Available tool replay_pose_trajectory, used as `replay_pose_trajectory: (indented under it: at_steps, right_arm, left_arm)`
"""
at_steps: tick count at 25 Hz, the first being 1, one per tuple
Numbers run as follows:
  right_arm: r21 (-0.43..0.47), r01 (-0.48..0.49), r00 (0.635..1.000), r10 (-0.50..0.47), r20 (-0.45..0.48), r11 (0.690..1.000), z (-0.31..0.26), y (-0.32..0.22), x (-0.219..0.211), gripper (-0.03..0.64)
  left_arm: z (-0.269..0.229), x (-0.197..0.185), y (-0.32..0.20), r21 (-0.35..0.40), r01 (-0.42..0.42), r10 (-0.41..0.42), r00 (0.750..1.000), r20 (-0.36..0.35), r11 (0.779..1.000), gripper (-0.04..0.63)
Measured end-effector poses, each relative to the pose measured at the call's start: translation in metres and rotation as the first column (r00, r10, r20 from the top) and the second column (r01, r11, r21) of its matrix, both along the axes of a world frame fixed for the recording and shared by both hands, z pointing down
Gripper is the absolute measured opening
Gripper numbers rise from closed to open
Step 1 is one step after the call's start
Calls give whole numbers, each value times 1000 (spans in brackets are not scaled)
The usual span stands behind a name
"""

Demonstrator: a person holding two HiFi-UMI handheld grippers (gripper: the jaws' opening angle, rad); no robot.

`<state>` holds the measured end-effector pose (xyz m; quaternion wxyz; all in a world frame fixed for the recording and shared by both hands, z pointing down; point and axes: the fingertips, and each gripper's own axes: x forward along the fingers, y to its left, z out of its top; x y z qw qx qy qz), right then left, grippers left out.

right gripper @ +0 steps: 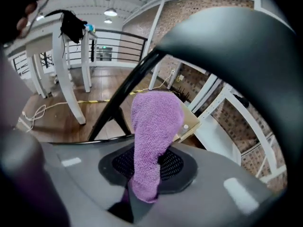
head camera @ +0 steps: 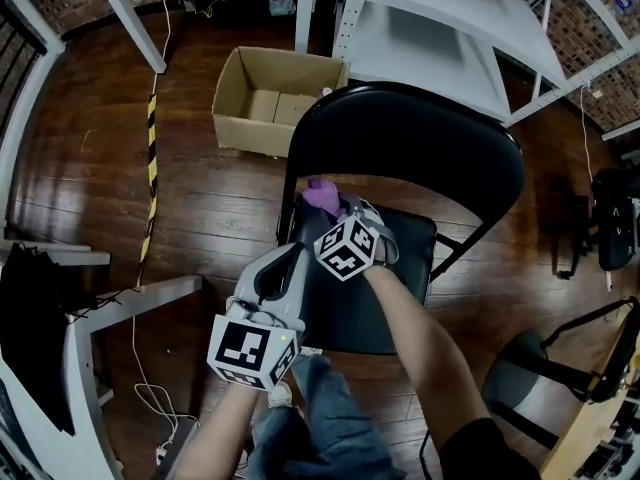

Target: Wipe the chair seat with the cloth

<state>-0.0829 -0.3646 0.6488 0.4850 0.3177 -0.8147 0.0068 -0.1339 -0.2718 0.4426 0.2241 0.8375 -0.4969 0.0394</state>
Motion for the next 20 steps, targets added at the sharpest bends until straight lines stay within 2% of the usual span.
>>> replay_pose_trajectory:
  at_steps: [8, 13, 20]
  right_arm:
    - [-33, 102, 968, -107, -226, 994, 60, -8, 2, 81]
    - [-41, 95, 969, -102, -224, 995, 62, 15, 0, 81]
    - [-65, 99, 980, -109, -170, 993, 63, 92, -8, 81]
  left_arm:
    - [22, -4, 6, -35, -27, 28, 1000, 8, 999, 5]
    - [20, -9, 16, -22, -32, 33, 999, 12, 999, 5]
    - [23, -13, 40, -28, -19, 19, 1000, 6, 999, 5]
